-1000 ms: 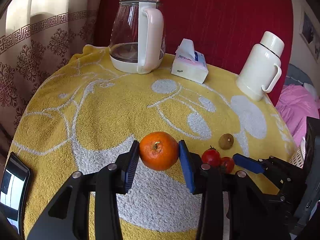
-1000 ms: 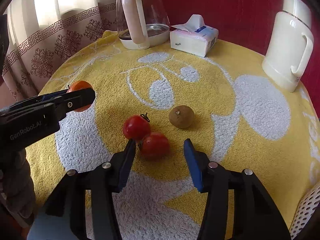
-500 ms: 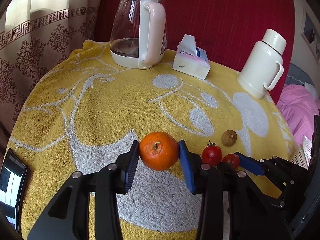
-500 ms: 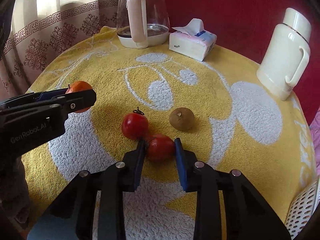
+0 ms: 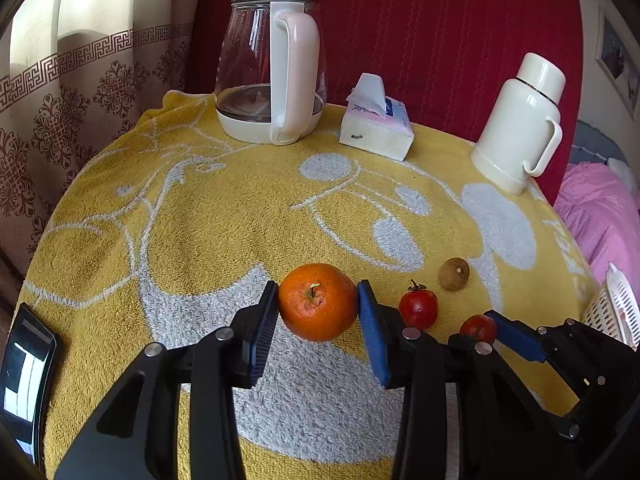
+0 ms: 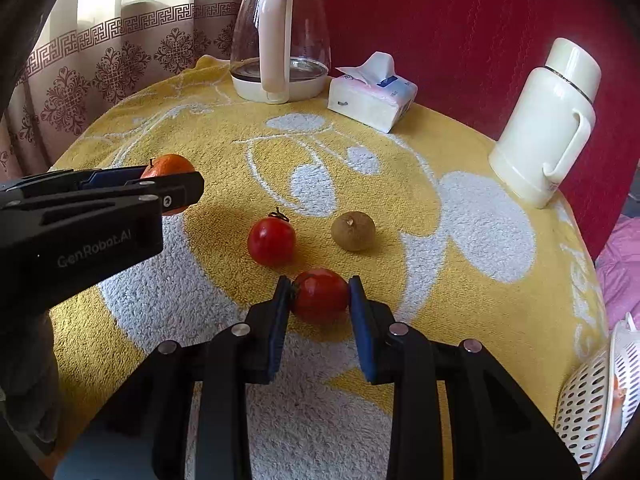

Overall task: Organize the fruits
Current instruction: 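Lift the tomato with the right tool while the left tool holds the tangerine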

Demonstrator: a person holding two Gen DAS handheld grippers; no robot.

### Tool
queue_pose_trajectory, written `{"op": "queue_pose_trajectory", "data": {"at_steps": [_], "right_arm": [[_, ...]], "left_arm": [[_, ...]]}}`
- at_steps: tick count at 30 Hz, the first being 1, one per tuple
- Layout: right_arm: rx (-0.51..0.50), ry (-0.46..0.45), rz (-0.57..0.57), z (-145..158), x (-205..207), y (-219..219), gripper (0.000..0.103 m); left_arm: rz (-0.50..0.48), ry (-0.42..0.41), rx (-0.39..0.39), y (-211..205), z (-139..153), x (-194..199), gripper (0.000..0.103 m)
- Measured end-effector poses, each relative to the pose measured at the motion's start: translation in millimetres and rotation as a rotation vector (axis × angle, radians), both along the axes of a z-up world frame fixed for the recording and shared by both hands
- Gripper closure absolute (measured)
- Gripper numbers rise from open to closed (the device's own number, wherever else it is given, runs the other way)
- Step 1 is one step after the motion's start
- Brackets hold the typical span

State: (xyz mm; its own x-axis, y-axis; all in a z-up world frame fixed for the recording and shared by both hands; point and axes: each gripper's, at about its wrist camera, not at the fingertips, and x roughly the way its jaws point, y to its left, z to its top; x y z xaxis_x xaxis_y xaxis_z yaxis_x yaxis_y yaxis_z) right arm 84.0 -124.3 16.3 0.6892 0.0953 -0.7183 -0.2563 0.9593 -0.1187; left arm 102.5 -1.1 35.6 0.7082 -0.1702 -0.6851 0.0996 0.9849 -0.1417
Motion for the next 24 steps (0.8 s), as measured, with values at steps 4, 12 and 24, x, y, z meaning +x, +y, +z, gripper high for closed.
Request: {"op": "queue_pose_trajectory", "data": {"at_steps": [4, 12, 24], "right_arm": [[-0.021, -0.017, -0.023, 2.8, -4.4, -1.0, 0.073], [-0.062, -0.054, -0.043, 7.1, -12.5, -0.7, 0.073], [-0.048, -0.069, -0.069, 11.5, -22.0, -9.8, 0.073]], "left_arm": [[-0.008, -0.003, 0.003, -2.7, 0.1, -1.0, 0.063], [-0.028, -0.015, 0.018, -8.9, 0.3, -4.9, 0.063], [-0.048, -0.038, 0.046, -20.0, 3.4, -12.4, 0.063]]}}
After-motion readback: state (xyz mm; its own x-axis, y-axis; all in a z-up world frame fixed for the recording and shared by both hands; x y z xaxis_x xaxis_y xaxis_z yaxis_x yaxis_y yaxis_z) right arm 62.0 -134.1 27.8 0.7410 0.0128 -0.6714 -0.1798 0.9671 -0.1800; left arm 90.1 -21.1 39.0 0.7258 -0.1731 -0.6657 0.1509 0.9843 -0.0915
